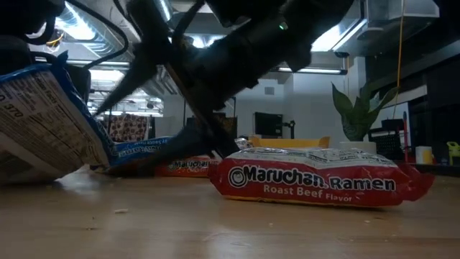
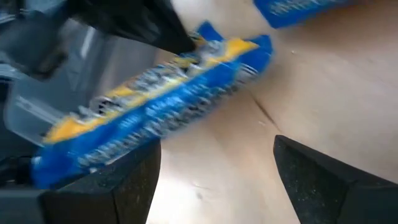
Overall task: Sort Maruchan noodles
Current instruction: Put the blue noodle pack into the blue bin
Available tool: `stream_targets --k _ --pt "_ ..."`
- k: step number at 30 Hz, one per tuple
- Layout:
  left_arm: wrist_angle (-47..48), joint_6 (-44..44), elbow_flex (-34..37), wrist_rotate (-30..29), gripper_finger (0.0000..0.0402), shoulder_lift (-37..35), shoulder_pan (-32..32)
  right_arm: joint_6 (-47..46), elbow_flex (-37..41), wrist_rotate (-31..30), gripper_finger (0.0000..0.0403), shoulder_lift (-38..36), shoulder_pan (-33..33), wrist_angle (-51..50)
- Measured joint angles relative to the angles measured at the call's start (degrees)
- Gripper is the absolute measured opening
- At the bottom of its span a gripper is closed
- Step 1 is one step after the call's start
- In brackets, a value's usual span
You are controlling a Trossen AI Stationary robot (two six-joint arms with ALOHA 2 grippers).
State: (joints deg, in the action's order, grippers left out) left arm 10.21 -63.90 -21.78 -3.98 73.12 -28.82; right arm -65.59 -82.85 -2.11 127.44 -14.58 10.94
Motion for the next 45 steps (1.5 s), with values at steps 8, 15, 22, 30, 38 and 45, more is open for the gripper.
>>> stream_targets --k 8,15,22,30,38,45 --pt "0.0 1.1 0.0 -0.3 0.0 0.0 0.0 40.3 -5.8 6.8 0.0294 -0.9 1.1 -8.5" --pt "-0.1 1.5 0.0 -0.2 0.0 0.0 0.0 67.1 -9.8 1.7 0.0294 0.1 0.5 -11.7" --pt "-0.4 1.6 0.1 -0.2 0.0 0.0 0.0 73.2 -10.0 5.2 0.0294 2.4 0.3 -7.2" --pt "-0.8 1.6 0.1 -0.6 0.0 0.0 0.0 76.6 -10.9 4.6 0.0294 6.1 0.4 -0.4" --pt "-3.2 2.9 0.3 -0.9 0.0 0.1 0.7 81.9 -14.0 1.9 0.0279 7.9 0.3 -2.4" --pt "-5.3 4.1 0.2 -0.5 0.0 0.1 1.0 82.6 -16.8 1.6 0.0162 7.9 0.3 -8.6"
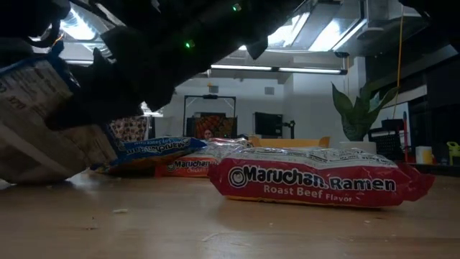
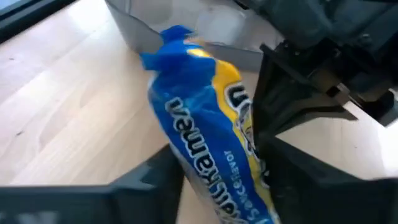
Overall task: Sort Maruchan noodles
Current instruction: Put the blue noodle pack into the blue bin
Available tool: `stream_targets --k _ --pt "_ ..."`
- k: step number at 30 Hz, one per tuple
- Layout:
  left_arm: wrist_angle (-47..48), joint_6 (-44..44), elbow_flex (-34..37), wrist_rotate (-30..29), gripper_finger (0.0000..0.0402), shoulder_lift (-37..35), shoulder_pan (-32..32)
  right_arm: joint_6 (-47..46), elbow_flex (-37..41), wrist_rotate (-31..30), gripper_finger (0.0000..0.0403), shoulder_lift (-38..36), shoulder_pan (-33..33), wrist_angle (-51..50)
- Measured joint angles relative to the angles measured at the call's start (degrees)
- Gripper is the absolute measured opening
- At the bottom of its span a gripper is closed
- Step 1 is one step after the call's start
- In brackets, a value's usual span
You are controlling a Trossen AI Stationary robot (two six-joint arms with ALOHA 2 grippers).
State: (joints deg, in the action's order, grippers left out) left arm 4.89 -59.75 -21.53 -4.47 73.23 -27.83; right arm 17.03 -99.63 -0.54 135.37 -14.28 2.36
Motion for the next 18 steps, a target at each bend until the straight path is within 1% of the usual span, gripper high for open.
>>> stream_targets --k 3,5,8,14,18 --pt "-1.4 0.3 0.0 0.7 0.0 -0.1 0.0 -0.8 0.0 -0.4 0.0099 -0.4 0.0 -0.6" --pt "-1.3 0.1 0.0 0.8 0.0 -1.0 0.0 -2.0 -0.1 0.1 0.007 -0.7 0.0 -1.3" --pt "-0.8 0.1 0.1 1.0 0.0003 -3.0 0.5 -2.4 -0.1 0.1 0.0067 -1.1 0.0 -2.3" --pt "-0.3 0.0 0.0 1.1 0.003 -8.4 2.4 -5.3 0.0 0.0 0.0067 -2.1 0.0 -4.0" --pt "0.9 -0.1 -0.1 1.2 0.0042 -13.0 3.4 -7.9 0.1 -1.4 0.0077 -4.8 -0.4 -8.5"
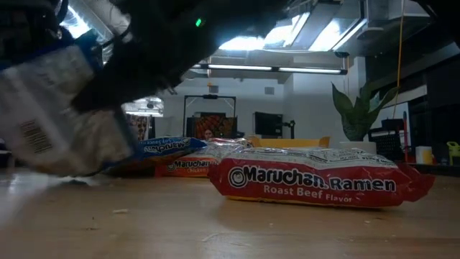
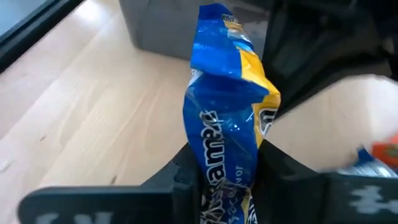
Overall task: Sort Maruchan noodles
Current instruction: Put the blue noodle pack into the blue bin
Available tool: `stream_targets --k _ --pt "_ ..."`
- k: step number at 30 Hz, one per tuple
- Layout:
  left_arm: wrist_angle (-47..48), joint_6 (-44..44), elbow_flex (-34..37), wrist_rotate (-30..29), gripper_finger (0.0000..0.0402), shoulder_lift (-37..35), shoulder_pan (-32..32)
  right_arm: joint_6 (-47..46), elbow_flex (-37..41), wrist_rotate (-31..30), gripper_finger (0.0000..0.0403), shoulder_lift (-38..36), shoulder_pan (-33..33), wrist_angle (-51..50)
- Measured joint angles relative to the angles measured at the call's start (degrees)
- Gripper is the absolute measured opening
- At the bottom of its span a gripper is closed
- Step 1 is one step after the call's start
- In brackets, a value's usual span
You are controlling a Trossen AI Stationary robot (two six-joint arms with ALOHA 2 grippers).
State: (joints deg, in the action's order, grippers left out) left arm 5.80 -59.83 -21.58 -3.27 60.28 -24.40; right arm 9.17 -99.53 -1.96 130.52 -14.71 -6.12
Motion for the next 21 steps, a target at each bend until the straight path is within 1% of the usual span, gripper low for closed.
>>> stream_targets --k 4,6,8,13,17,21 --pt "0.4 0.2 -0.1 0.0 0.0044 -4.9 1.5 -0.6 0.0 0.0 0.0072 -3.6 -0.5 -5.0" --pt "1.2 0.2 -0.1 0.0 0.0045 -7.7 2.0 -2.5 0.0 -0.1 0.0068 -5.8 -0.8 -9.6" --pt "1.2 0.2 -0.1 -0.2 0.0045 -10.2 2.4 -4.5 0.0 -0.7 0.0068 -8.5 -1.5 -16.2" --pt "1.0 0.5 -0.1 -1.6 0.0045 -15.8 2.4 -9.1 0.0 -4.7 0.0069 -15.2 -4.4 -32.4" --pt "0.5 0.5 -0.1 -2.8 0.0045 -18.5 2.4 -21.0 0.0 -7.4 0.0069 -21.6 -9.4 -44.3" --pt "0.6 1.3 -0.2 -4.3 0.0045 -20.1 2.4 -34.9 -0.1 -10.6 0.0071 -26.3 -16.8 -57.7"
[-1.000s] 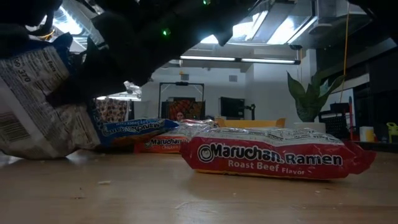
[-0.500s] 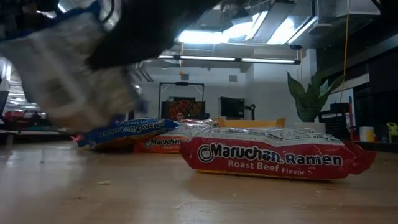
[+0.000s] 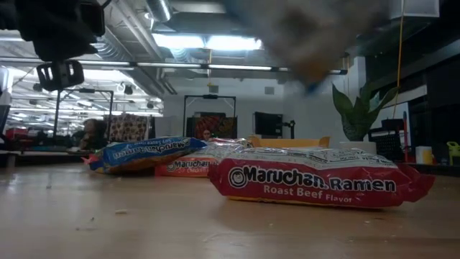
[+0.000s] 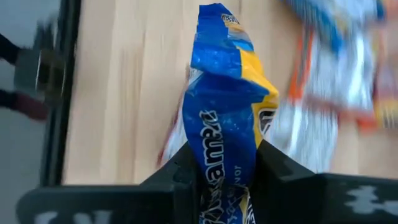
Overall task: Sort Maruchan noodles
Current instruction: Put the blue noodle pack into the blue bin
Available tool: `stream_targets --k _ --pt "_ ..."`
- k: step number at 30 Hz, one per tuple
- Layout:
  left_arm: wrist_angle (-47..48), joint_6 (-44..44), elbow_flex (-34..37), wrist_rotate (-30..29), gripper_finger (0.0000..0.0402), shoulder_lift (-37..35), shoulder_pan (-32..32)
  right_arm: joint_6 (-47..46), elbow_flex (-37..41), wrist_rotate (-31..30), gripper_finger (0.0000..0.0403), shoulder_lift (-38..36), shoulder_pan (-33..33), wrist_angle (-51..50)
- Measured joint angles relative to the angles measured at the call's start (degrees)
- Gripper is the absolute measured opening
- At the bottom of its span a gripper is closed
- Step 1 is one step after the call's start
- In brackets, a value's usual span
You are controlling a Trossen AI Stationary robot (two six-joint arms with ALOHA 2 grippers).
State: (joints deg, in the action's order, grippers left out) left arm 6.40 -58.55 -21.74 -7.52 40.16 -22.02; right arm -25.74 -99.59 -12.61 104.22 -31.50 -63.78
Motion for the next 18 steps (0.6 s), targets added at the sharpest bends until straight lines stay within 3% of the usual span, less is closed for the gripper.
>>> stream_targets --k 3,8,13,18 --pt "-0.1 0.3 0.0 -1.0 0.0045 -0.2 0.0 -8.3 0.0 2.6 0.0071 -2.0 -5.7 -8.8" --pt "-0.1 0.3 0.0 -1.4 0.0045 -0.1 0.0 -9.9 0.0 16.6 0.0073 -2.6 -13.3 -19.9" --pt "-0.1 0.3 0.0 -4.6 0.0045 -0.1 0.0 0.2 0.0 25.3 0.0074 -2.6 -15.5 -26.6" --pt "0.0 0.3 0.0 -6.3 0.0045 -0.1 0.0 13.8 0.2 27.2 0.0075 -2.3 -14.3 -26.2"
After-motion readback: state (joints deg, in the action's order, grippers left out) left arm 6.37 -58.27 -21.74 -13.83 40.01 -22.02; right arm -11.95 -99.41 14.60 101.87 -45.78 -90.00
